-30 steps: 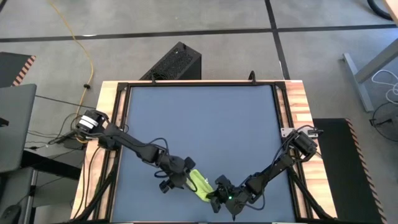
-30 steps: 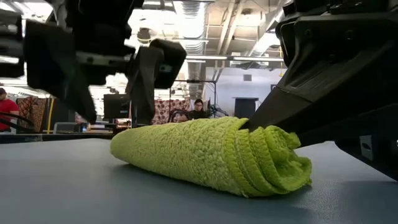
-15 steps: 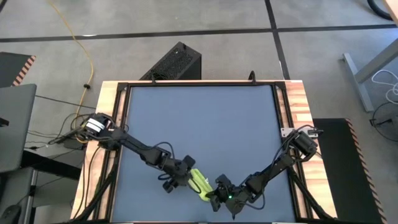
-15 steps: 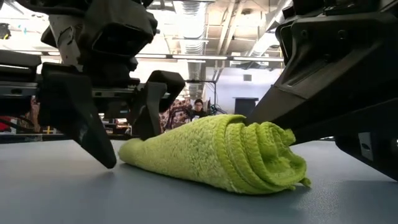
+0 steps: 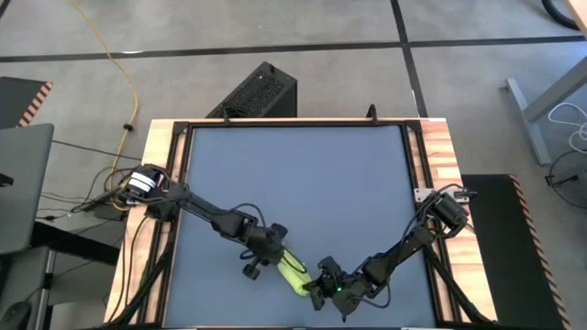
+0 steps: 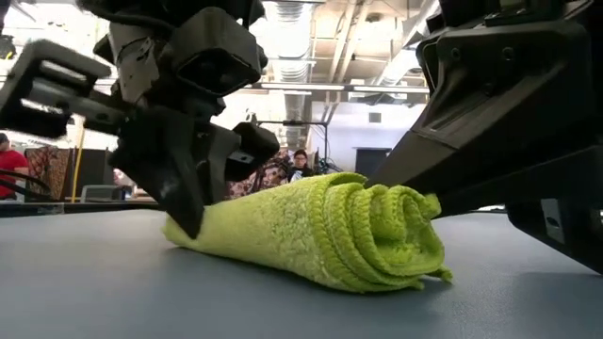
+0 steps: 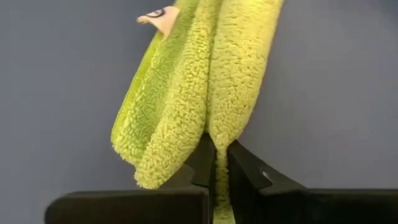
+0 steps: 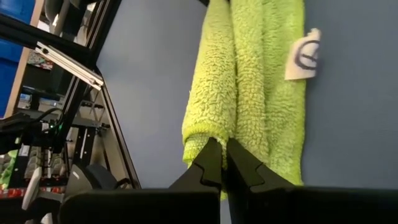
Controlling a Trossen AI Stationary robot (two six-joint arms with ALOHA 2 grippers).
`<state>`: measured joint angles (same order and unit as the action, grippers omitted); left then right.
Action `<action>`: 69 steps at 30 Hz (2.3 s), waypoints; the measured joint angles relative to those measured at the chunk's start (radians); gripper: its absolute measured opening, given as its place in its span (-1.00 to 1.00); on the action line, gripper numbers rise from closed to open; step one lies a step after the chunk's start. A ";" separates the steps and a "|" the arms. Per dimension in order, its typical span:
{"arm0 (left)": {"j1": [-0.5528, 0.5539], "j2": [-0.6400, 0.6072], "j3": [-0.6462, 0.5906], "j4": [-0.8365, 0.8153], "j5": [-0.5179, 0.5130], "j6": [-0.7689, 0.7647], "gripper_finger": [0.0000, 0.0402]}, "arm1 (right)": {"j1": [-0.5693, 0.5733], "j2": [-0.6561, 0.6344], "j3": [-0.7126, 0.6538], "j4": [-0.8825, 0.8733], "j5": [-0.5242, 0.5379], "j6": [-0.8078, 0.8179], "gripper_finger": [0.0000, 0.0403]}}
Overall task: Roll towel
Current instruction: Roll the green towel
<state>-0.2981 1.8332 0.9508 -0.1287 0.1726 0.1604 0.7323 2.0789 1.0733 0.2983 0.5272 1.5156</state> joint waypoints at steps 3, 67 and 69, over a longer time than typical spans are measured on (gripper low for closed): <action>0.023 0.003 0.059 -0.109 0.117 -0.011 -0.97 | 0.004 0.000 0.000 0.001 -0.001 0.003 -0.89; 0.187 0.197 0.220 -0.283 0.618 -0.519 -0.96 | -0.114 -0.042 0.091 -0.079 -0.079 -0.262 -0.91; 0.194 0.197 0.220 -0.283 0.626 -0.517 -0.89 | -0.113 -0.042 0.091 -0.091 -0.082 -0.253 -0.92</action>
<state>-0.1040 2.0304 1.1709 -0.4122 0.7982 -0.3565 0.6189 2.0365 1.1641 0.2072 0.4455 1.2622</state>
